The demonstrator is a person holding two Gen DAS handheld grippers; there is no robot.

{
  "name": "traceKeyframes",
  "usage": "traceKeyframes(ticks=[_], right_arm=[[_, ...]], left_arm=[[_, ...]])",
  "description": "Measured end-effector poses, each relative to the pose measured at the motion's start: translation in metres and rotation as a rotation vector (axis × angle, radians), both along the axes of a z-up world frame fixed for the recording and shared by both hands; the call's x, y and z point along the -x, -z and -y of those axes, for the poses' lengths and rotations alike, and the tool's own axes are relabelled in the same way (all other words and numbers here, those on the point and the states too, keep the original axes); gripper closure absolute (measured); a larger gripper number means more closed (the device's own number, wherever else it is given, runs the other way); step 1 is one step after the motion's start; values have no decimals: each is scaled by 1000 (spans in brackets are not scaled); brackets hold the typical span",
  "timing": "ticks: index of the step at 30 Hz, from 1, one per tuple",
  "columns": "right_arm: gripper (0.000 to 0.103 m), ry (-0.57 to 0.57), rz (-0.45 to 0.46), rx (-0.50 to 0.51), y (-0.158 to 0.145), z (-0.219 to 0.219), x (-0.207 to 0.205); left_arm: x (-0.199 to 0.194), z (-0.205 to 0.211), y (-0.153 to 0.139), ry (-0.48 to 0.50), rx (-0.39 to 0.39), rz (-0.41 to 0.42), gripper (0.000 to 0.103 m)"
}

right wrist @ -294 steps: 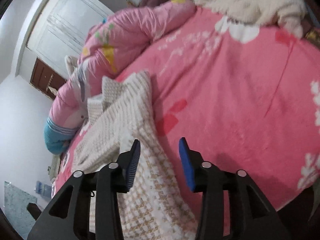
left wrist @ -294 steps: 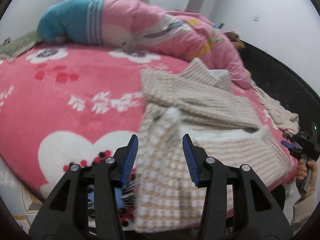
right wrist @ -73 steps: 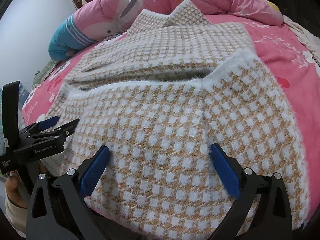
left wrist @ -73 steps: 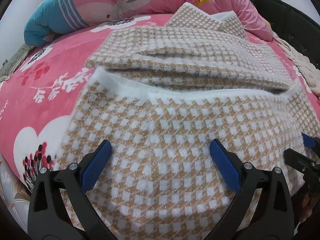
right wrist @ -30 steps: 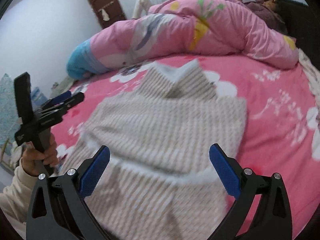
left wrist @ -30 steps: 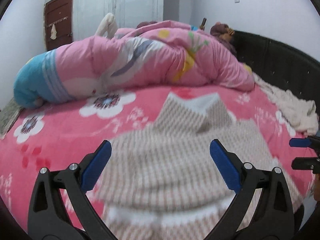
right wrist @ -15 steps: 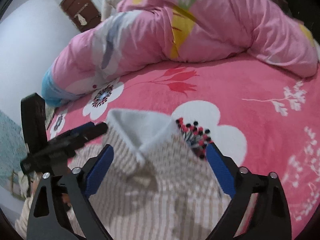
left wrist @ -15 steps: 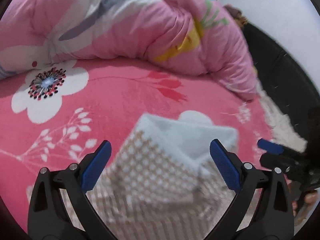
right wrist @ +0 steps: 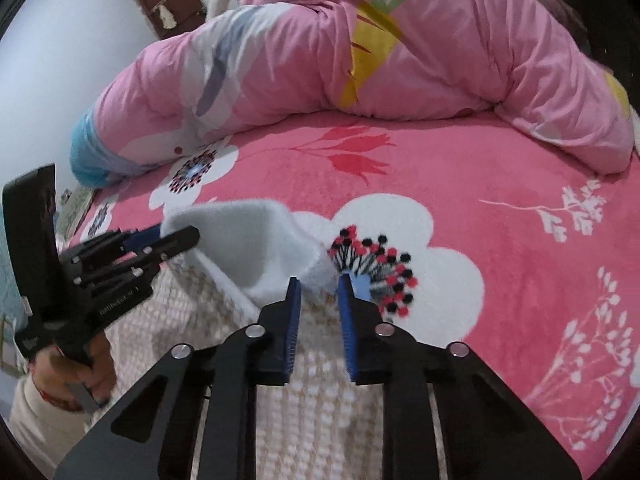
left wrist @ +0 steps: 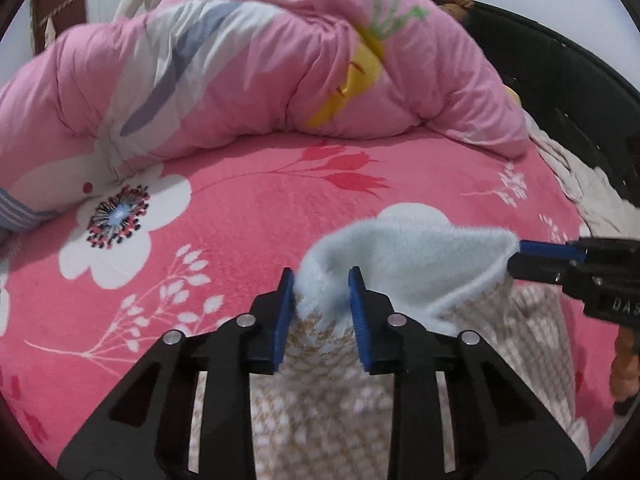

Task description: Fold large clothes

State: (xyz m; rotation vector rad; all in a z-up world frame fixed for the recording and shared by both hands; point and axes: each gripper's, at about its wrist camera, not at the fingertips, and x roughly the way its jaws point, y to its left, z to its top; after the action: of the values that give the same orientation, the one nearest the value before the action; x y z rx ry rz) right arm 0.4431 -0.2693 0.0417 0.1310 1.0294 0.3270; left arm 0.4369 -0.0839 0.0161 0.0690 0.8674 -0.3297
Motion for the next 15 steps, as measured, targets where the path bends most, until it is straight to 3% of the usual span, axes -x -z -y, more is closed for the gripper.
traceKeyframes(ticks=[5, 10, 12, 15], right_arm=[[85, -70, 16, 41, -3, 0, 47], [85, -139, 16, 132, 7, -4, 86], [85, -153, 50, 112, -5, 1, 97], [85, -150, 166, 26, -49, 10, 97]], left_arm=[[43, -9, -10, 39, -26, 22, 78], [80, -13, 1, 76, -98, 38, 80], [91, -12, 7, 88, -127, 43, 81], [103, -11, 14, 113, -170, 59, 82]])
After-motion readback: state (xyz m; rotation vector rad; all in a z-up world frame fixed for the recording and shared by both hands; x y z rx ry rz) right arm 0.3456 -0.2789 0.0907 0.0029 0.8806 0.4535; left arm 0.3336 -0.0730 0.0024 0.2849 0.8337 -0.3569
